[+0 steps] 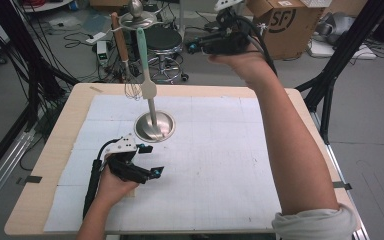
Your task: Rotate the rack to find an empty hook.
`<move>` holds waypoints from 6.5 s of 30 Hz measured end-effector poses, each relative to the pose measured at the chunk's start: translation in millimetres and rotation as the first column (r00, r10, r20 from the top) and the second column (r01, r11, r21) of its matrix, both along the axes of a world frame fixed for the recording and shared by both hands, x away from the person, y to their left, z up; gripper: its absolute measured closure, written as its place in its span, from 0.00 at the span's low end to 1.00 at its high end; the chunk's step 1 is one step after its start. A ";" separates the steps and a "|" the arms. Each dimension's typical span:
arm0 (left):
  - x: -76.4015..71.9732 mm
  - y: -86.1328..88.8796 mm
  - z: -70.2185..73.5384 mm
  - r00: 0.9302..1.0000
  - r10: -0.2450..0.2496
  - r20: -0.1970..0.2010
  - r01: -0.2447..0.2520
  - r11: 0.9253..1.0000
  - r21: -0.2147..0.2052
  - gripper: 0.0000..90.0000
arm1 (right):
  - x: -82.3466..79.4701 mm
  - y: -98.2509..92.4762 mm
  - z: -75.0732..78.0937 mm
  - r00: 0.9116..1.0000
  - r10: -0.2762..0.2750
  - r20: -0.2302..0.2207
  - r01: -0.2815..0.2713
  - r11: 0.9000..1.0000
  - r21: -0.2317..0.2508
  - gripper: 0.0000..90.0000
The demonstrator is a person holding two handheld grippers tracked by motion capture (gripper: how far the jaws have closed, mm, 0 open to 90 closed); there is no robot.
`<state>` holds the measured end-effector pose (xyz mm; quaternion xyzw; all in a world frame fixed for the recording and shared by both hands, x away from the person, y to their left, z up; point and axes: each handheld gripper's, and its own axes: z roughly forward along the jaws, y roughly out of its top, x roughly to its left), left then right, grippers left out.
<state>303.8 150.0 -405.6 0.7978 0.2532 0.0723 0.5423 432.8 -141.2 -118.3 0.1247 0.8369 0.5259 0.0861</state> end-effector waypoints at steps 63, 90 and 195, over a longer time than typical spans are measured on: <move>-0.7 3.5 0.8 1.000 -0.007 0.004 0.007 1.000 -0.006 0.15 | 18.0 72.3 15.1 0.997 0.066 0.041 -0.064 0.997 -0.052 0.99; -1.0 6.2 0.9 1.000 0.001 -0.002 -0.001 1.000 -0.017 0.15 | 45.6 41.8 8.3 0.996 -0.082 0.021 0.082 0.997 -0.002 0.99; -0.9 3.4 -1.5 1.000 -0.003 -0.006 0.003 1.000 0.006 0.15 | -32.3 -26.6 -86.9 0.997 0.080 -0.010 -0.080 0.995 0.065 0.32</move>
